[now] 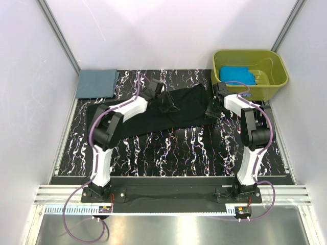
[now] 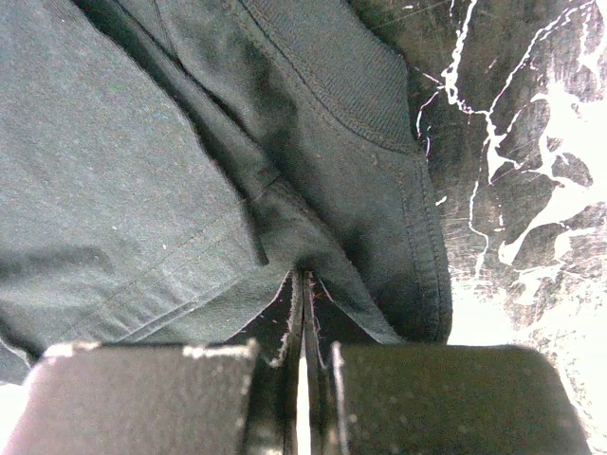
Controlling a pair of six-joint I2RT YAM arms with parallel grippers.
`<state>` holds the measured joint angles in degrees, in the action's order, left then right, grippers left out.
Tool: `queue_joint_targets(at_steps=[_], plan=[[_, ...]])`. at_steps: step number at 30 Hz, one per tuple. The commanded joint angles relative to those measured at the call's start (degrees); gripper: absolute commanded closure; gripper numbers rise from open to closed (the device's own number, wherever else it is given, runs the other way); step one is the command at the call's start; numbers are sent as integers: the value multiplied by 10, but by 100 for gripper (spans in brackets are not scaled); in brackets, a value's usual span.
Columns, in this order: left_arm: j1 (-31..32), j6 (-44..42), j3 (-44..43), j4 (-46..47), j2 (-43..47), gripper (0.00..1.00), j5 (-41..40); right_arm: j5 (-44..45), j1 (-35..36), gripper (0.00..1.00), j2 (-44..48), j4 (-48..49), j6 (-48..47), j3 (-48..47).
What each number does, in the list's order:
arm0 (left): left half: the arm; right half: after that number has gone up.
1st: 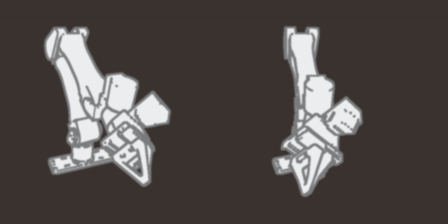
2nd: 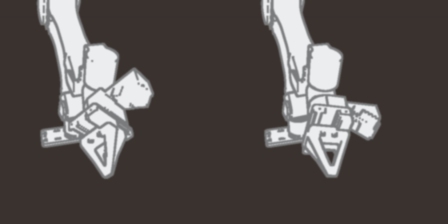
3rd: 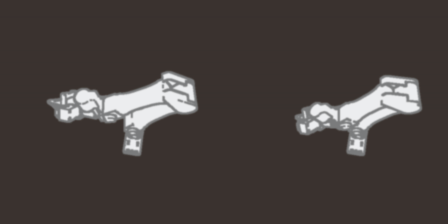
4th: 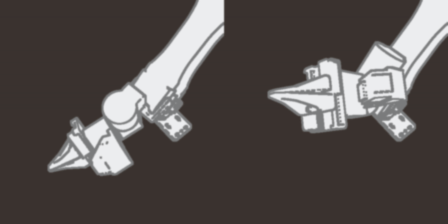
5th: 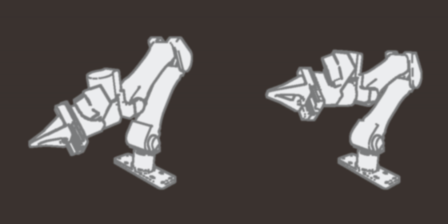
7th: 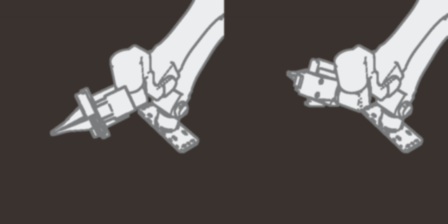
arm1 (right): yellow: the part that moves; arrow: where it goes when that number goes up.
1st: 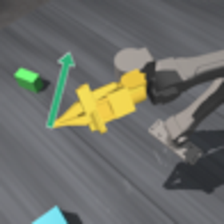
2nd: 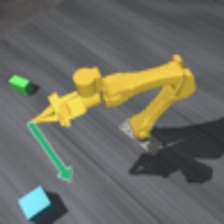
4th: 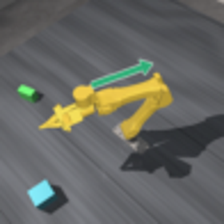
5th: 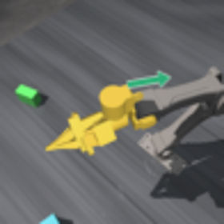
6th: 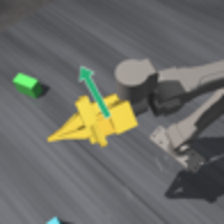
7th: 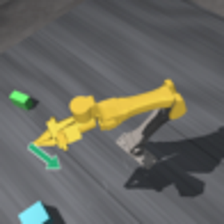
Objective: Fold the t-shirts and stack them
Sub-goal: Fold the tshirt
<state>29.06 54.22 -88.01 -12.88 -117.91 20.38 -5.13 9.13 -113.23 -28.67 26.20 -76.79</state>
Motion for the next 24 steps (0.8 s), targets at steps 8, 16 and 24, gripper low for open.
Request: queue_joint_targets(at_steps=[8,16,24], plan=[[-4,-96,-16,-70,-78,73,26,6,1,99,49,-21,-9,-47],[-6,-110,-48,-95,-10,71,27,6,16,97,83,-68,-8,-88],[-51,-169,27,-163,148,65,-35,37,69,69,16,-75,60,-185]])
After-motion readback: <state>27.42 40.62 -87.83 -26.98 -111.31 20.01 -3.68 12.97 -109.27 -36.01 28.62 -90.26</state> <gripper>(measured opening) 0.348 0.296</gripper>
